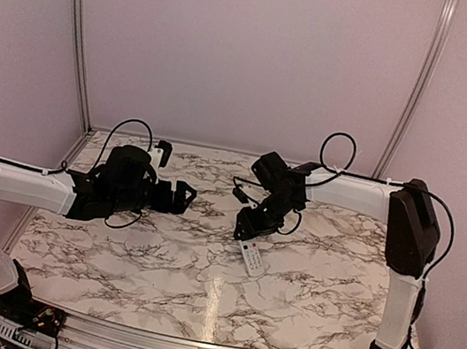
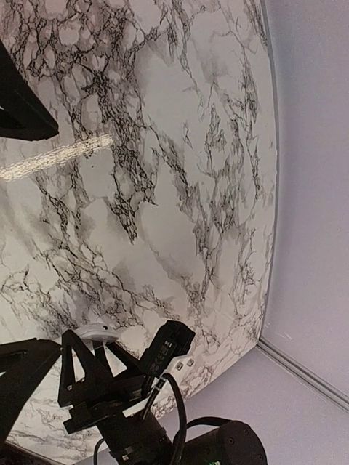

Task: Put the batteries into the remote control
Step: Place the remote control at the center of the board.

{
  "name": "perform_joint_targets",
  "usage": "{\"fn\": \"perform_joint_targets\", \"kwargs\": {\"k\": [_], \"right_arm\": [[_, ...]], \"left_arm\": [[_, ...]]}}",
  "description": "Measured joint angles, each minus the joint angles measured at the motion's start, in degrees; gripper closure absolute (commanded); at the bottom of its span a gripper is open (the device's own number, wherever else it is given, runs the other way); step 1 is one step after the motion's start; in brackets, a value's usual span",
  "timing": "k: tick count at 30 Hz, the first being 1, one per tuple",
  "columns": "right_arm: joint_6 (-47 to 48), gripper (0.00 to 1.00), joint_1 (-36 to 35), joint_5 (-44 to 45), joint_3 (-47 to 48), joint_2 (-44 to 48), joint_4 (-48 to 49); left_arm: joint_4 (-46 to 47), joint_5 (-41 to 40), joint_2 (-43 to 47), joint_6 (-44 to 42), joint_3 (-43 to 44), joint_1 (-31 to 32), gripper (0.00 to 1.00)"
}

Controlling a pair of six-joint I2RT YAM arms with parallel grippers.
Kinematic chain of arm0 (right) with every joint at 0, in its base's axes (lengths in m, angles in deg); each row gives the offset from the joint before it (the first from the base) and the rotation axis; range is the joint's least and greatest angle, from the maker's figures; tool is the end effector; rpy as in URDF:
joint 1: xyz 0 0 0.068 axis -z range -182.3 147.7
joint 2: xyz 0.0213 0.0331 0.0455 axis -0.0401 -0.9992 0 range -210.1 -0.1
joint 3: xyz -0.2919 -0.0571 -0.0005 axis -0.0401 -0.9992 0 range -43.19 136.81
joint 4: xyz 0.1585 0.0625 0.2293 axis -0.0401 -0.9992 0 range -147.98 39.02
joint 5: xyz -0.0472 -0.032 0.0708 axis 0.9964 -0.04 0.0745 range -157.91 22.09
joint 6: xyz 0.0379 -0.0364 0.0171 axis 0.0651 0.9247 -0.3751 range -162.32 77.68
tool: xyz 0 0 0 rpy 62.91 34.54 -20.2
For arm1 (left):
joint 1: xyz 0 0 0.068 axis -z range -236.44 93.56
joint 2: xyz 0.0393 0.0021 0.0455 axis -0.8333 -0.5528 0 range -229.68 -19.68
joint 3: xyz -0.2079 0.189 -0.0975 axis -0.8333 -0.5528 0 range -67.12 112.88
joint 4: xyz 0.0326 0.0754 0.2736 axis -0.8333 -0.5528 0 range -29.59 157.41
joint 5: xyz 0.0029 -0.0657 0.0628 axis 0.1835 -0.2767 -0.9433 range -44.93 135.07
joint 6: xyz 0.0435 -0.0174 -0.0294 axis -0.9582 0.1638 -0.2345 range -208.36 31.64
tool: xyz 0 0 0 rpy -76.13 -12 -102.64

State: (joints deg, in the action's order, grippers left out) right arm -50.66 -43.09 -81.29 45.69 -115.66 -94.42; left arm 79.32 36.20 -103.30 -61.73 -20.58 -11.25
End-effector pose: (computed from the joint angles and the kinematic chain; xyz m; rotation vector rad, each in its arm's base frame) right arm 0.3359 0.3014 0.2026 -0.8610 2.7470 0.5169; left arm 0.2442 -0.2375 0.2384 0.2323 2.0508 -0.6383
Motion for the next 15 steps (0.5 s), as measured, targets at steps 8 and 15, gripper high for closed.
{"fn": "perform_joint_targets", "kwargs": {"k": [8,15], "right_arm": [[-1.03,0.71,-0.11,0.98,4.55,-3.39,-3.19],[-2.80,0.67,-0.24,1.49,9.51,-7.37,-4.26]], "left_arm": [[2.10,1.55,0.00,1.70,-1.22,-0.15,0.01],[2.80,4.00,-0.11,3.06,-1.29,-0.87,0.01]]}}
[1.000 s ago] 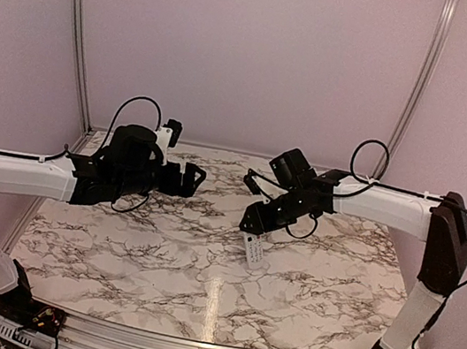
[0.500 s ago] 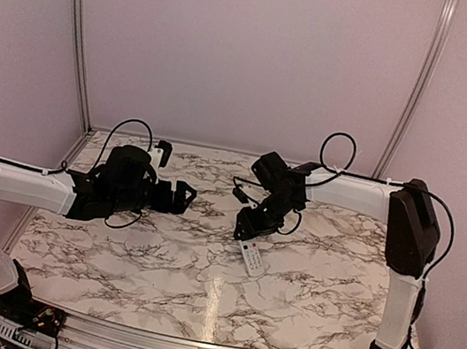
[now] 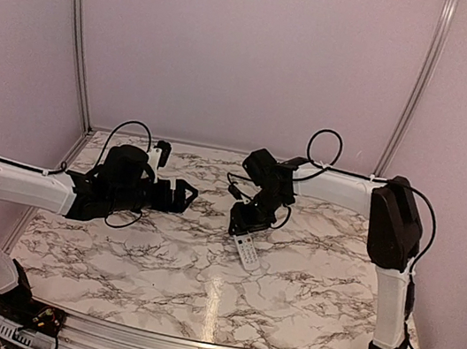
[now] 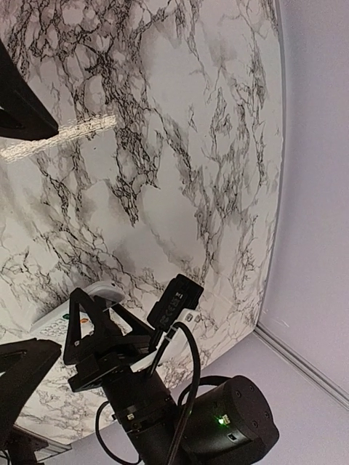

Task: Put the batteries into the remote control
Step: Place the remote control at the center of the board.

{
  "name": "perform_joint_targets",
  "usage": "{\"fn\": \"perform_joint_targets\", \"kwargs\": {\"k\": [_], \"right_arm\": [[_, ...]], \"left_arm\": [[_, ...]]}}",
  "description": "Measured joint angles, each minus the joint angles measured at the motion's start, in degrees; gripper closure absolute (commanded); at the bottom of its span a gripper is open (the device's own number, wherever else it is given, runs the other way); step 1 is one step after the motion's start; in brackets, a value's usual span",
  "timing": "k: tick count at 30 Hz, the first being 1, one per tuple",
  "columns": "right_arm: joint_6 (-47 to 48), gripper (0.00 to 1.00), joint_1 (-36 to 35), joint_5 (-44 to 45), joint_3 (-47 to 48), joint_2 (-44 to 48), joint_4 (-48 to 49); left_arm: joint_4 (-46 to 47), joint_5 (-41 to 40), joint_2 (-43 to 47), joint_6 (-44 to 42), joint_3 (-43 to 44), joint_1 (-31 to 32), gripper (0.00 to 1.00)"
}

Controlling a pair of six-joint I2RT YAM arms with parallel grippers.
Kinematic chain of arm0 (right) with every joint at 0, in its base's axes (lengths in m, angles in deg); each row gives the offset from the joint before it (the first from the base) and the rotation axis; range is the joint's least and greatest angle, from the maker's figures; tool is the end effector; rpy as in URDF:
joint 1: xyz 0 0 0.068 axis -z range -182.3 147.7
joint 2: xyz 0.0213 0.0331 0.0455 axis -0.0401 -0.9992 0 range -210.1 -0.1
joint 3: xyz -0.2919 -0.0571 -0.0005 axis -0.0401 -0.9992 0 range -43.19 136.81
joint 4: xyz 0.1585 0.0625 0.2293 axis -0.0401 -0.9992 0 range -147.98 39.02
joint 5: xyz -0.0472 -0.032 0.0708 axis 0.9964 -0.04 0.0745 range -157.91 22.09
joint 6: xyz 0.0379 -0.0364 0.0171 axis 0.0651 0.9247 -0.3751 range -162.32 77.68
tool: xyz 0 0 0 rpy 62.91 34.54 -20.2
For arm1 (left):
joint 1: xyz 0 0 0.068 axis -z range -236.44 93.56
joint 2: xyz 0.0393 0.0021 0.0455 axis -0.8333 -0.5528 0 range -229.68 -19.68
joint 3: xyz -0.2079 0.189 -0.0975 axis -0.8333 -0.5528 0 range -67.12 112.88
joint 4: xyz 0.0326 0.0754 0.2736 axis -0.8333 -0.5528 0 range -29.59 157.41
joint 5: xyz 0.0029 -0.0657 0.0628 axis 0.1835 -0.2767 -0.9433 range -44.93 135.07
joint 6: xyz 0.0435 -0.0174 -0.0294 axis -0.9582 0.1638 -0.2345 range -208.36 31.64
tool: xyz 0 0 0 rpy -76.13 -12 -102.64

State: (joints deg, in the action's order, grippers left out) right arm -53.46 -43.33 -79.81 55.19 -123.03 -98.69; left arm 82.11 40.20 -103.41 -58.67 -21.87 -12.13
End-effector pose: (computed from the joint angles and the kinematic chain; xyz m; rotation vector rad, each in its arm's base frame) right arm 0.3586 0.3225 0.1930 -0.7982 2.8065 0.4734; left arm 0.2453 -0.2349 0.2347 0.2057 2.0529 -0.7394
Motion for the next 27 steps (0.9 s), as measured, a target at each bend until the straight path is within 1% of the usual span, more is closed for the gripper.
{"fn": "perform_joint_targets", "kwargs": {"k": [4,9,16,18,22,23,27], "right_arm": [[-0.85,0.60,-0.09,0.52,3.54,-2.86,-0.83],[-1.49,0.55,-0.33,1.77,6.82,-5.25,-1.25],[-2.60,0.51,-0.48,2.58,6.93,-6.01,-0.57],[-2.78,0.48,-0.48,2.45,6.93,-6.71,0.11],[-3.21,0.45,-0.48,2.14,6.93,-8.31,1.73],[-3.37,0.42,-0.48,2.05,6.93,-8.31,2.19],[-3.63,0.22,-0.57,1.31,6.93,-8.39,3.52]], "left_arm": [[0.00,1.01,-0.74,0.81,0.02,-0.20,0.01],[0.02,1.86,-1.36,1.49,0.02,-0.52,0.01],[0.39,2.91,-2.21,2.58,0.02,-1.05,0.01],[0.50,2.97,-2.25,2.86,0.02,-1.11,0.01],[1.73,3.98,-2.25,3.43,0.00,-1.22,0.01],[2.21,4.46,-2.27,3.56,0.00,-1.27,0.01],[3.41,5.75,-2.43,3.87,0.00,-1.27,0.01]]}}
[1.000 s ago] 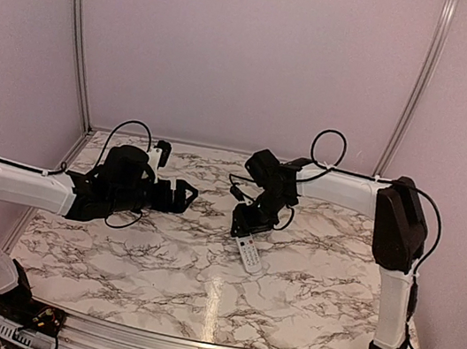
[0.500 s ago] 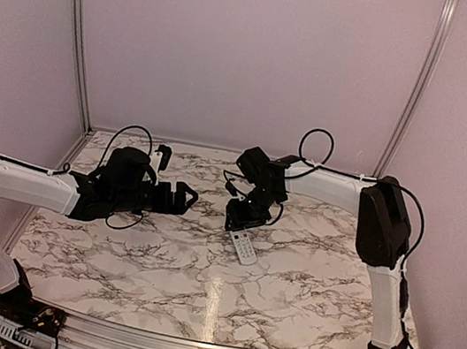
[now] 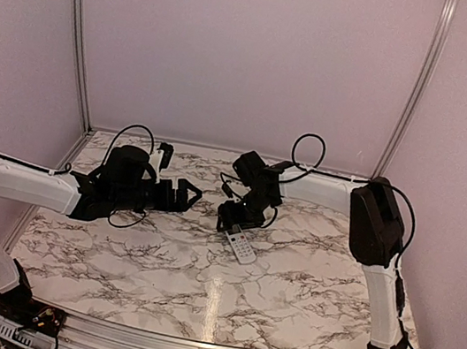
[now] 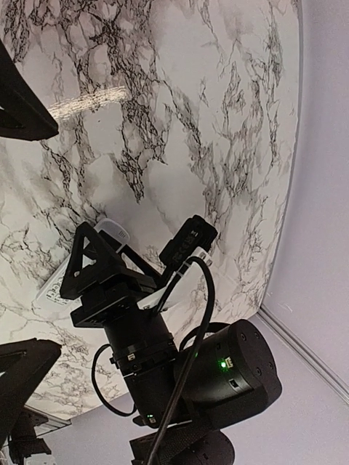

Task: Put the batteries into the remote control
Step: Place the remote control at the center of the board, then adjust the remote control at the center of the board.

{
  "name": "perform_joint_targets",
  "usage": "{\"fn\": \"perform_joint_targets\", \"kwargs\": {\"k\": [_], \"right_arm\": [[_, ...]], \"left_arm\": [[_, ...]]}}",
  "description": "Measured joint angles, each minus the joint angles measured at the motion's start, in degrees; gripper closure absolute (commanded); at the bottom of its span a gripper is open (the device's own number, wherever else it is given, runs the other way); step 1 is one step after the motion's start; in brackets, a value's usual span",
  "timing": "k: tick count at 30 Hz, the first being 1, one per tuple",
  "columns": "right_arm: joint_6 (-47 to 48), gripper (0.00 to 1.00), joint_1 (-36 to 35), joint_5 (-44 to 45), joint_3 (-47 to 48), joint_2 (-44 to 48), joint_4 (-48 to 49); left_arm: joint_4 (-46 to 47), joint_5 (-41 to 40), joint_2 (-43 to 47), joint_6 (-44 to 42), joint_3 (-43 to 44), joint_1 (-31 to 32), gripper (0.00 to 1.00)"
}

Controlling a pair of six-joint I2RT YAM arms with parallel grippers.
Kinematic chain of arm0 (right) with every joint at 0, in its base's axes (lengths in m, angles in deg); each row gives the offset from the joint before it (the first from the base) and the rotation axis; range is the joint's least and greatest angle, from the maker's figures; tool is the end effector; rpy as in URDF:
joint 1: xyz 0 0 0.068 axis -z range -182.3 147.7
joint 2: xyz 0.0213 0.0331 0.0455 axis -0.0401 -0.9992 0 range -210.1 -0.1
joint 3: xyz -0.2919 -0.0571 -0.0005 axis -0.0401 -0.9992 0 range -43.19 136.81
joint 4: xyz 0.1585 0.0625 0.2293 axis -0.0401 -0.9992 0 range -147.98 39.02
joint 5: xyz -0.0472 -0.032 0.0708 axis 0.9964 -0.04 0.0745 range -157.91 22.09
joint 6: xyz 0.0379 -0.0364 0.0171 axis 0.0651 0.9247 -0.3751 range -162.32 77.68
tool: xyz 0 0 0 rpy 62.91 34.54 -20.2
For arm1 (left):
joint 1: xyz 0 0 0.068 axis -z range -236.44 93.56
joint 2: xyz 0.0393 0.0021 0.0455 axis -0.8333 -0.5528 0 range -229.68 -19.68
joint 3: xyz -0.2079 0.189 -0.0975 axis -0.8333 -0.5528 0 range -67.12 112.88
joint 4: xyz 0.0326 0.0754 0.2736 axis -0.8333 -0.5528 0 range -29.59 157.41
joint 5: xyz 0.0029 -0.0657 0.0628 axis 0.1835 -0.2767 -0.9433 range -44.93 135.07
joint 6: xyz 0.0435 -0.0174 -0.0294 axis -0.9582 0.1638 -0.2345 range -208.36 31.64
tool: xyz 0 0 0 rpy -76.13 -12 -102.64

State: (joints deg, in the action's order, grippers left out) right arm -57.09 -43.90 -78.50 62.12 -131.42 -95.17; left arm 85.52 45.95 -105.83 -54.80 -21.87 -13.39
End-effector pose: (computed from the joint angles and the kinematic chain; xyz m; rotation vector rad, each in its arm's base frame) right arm 0.3829 0.3493 0.1616 -0.7151 2.7967 0.4738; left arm 0.2534 -0.2375 0.2271 0.1825 2.0696 -0.8684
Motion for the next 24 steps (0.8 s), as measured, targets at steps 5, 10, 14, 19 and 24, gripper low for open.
{"fn": "perform_joint_targets", "kwargs": {"k": [5,10,14,19,24], "right_arm": [[-0.20,0.13,-0.13,-1.84,-2.51,1.81,3.28],[0.46,0.12,1.09,-3.08,-13.86,11.67,8.04],[1.62,0.10,4.48,-3.04,-25.92,23.54,13.88],[3.17,0.10,8.72,0.13,-32.81,28.30,18.56],[4.50,0.11,9.20,3.30,-36.68,27.26,20.59]], "left_arm": [[0.07,0.61,-0.02,0.11,-0.04,0.00,0.01],[-0.02,0.61,0.02,-0.20,-0.07,0.00,0.01],[-0.61,0.63,0.07,-0.98,-0.07,0.00,0.01],[-2.84,0.46,1.03,-2.23,-0.07,0.00,0.01],[-5.46,-0.02,2.89,-4.09,0.00,0.00,0.01]]}}
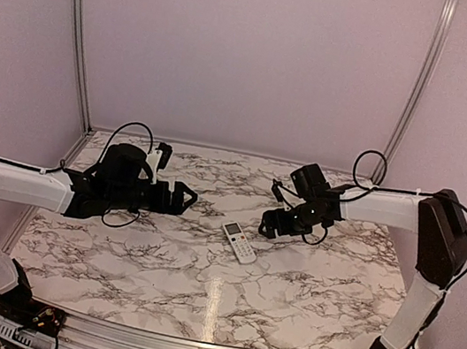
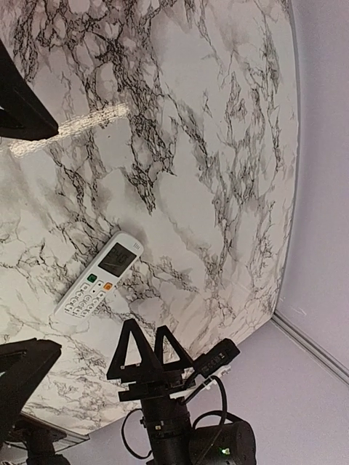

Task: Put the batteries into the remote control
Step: Adjust the remote control at the center of the board.

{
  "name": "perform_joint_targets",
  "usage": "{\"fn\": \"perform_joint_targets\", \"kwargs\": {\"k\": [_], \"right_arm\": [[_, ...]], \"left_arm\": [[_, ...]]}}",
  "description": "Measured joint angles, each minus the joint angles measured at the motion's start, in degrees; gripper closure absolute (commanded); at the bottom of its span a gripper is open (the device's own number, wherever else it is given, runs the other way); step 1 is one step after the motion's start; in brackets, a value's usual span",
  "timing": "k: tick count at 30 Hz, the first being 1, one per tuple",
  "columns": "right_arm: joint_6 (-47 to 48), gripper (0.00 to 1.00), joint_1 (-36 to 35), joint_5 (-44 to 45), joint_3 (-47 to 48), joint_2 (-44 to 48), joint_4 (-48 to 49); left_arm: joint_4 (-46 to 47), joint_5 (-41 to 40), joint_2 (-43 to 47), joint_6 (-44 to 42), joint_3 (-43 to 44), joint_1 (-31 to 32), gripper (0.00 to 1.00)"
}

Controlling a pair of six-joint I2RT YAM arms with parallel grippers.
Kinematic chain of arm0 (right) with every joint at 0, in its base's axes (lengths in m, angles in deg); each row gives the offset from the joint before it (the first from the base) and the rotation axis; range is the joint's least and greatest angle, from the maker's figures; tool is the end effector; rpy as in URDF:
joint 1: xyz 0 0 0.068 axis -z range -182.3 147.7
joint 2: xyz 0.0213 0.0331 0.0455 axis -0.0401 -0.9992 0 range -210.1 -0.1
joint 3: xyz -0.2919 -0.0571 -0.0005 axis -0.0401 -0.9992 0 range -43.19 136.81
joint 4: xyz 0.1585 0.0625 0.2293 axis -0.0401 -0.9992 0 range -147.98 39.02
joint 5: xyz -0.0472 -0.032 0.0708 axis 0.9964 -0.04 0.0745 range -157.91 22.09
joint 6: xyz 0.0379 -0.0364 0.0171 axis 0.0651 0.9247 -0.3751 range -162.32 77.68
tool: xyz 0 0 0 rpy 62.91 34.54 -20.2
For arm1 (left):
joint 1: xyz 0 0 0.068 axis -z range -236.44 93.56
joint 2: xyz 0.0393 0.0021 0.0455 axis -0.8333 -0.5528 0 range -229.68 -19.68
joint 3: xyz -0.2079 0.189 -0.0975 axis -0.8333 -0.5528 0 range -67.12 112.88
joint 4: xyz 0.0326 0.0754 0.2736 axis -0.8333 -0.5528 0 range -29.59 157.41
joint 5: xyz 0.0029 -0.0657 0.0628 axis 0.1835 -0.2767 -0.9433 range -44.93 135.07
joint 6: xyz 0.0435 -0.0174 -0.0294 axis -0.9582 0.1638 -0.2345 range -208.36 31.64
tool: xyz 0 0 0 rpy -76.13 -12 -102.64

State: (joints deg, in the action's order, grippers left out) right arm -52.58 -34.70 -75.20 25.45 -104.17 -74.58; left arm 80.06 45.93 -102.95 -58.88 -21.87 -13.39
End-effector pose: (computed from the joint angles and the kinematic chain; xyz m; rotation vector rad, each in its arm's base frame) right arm 0.3376 0.2200 0.1907 -0.5551 2.5934 0.4247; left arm 0.2460 -0.2305 0.2336 0.2594 2.0952 -0.8027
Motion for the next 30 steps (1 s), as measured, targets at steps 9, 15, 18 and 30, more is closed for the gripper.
{"fn": "perform_joint_targets", "kwargs": {"k": [9,15,18,30], "right_arm": [[2.25,0.12,-1.25,6.93,-1.53,-4.48,0.98],[3.50,0.11,-4.81,8.26,-1.60,-5.66,2.64],[3.82,0.11,-6.73,8.04,-1.44,-5.99,3.63],[3.26,0.11,-8.87,4.20,-2.27,-5.68,6.51]], "left_arm": [[-2.75,-2.21,2.19,-2.03,0.90,0.00,0.01],[-4.15,-2.82,2.19,-2.32,1.42,0.00,0.01],[-4.63,-2.89,2.19,-2.49,2.29,0.00,0.01],[-6.03,-2.80,1.03,-2.60,4.74,0.00,0.01]]}}
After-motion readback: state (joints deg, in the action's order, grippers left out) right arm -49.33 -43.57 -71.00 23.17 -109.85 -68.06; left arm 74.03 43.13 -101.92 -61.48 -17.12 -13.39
